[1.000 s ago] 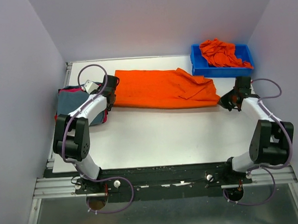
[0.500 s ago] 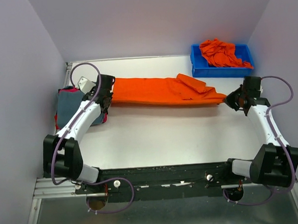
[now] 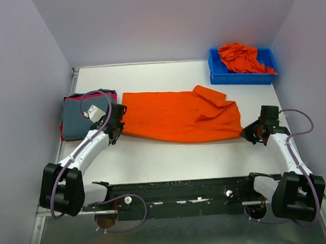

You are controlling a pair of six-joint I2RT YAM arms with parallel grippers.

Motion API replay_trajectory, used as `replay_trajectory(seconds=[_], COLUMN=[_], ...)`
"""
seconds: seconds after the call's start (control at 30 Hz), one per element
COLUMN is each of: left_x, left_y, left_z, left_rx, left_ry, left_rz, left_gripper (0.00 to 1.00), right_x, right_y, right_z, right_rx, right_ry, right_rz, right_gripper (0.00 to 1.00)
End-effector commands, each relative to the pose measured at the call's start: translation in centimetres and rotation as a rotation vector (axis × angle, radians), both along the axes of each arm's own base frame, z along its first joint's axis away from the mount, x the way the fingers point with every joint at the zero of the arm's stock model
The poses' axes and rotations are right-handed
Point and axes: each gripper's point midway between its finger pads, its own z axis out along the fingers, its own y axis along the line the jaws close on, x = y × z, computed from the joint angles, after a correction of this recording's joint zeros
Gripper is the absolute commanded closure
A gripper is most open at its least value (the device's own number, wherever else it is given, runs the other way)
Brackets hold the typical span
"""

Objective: Fold and stack the t-shirts
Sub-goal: Fold the flattened tshirt in 1/3 of the way

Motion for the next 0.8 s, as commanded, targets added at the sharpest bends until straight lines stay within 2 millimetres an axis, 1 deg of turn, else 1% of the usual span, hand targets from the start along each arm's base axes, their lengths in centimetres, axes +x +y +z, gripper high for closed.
replay_trajectory(seconds=[0.0, 0.07, 0.13, 0.17, 0.2, 0.27, 0.3, 0.33, 0.37, 0.4, 0.43, 0.5, 0.53, 0.57, 0.63, 0.7, 0.77], left_x=[-0.5, 0.2, 1.6, 2.3, 3.0, 4.0, 4.4, 4.3, 4.2, 4.0, 3.5, 2.3, 1.5, 0.7, -1.1, -3.0, -4.7], left_y=[-0.9, -0.7, -0.7, -0.4, -0.2, 0.4, 0.9, 1.1, 1.2, 1.2, 1.0, 0.4, 0.1, -0.2, -0.5, -0.3, 0.1], left_z=[-1.2, -0.3, 2.1, 3.4, 5.1, 8.4, 10.3, 11.2, 11.8, 11.7, 11.6, 8.9, 7.1, 5.2, 2.0, -0.4, -1.9], left_rx=[-0.007, 0.014, 0.037, 0.058, 0.072, 0.088, 0.087, 0.088, 0.080, 0.072, 0.051, 0.002, -0.022, -0.037, -0.053, -0.034, -0.019], left_ry=[0.021, 0.017, -0.013, -0.025, -0.040, -0.069, -0.097, -0.113, -0.141, -0.155, -0.175, -0.156, -0.132, -0.103, -0.033, 0.030, 0.079], left_rz=[-0.016, -0.008, -0.005, 0.001, 0.006, 0.024, 0.037, 0.041, 0.042, 0.037, 0.032, 0.013, -0.002, -0.016, -0.044, -0.059, -0.069], left_gripper=[1.00, 1.00, 1.00, 1.00, 1.00, 1.00, 1.00, 1.00, 1.00, 1.00, 1.00, 1.00, 1.00, 1.00, 1.00, 1.00, 1.00], right_x=[-0.6, 0.9, 3.1, 4.5, 5.8, 8.3, 8.7, 9.2, 8.8, 8.3, 7.6, 5.9, 4.8, 3.9, 1.5, -0.9, -3.2], right_y=[-0.1, 0.2, 0.2, 0.4, 0.7, 1.5, 1.4, 1.2, 0.9, 0.5, 0.1, -0.4, -0.5, -0.5, -0.7, -0.8, -0.8], right_z=[-1.1, 0.2, 2.4, 4.2, 6.1, 11.4, 13.4, 16.1, 17.4, 17.7, 17.1, 14.2, 11.9, 10.2, 6.1, 2.9, 0.4], right_rx=[0.026, 0.040, 0.044, 0.050, 0.059, 0.062, 0.044, 0.018, -0.009, -0.034, -0.050, -0.061, -0.051, -0.044, -0.046, -0.053, -0.054], right_ry=[0.002, -0.055, -0.120, -0.163, -0.206, -0.306, -0.334, -0.388, -0.414, -0.418, -0.403, -0.324, -0.256, -0.211, -0.101, -0.006, 0.074], right_rz=[-0.051, -0.029, -0.002, 0.022, 0.064, 0.158, 0.177, 0.183, 0.174, 0.152, 0.131, 0.088, 0.064, 0.063, 0.048, 0.034, 0.011], right_gripper=[0.99, 0.99, 0.99, 0.99, 0.99, 0.99, 0.99, 0.99, 0.99, 0.99, 0.99, 0.99, 0.99, 0.99, 0.99, 0.99, 0.99])
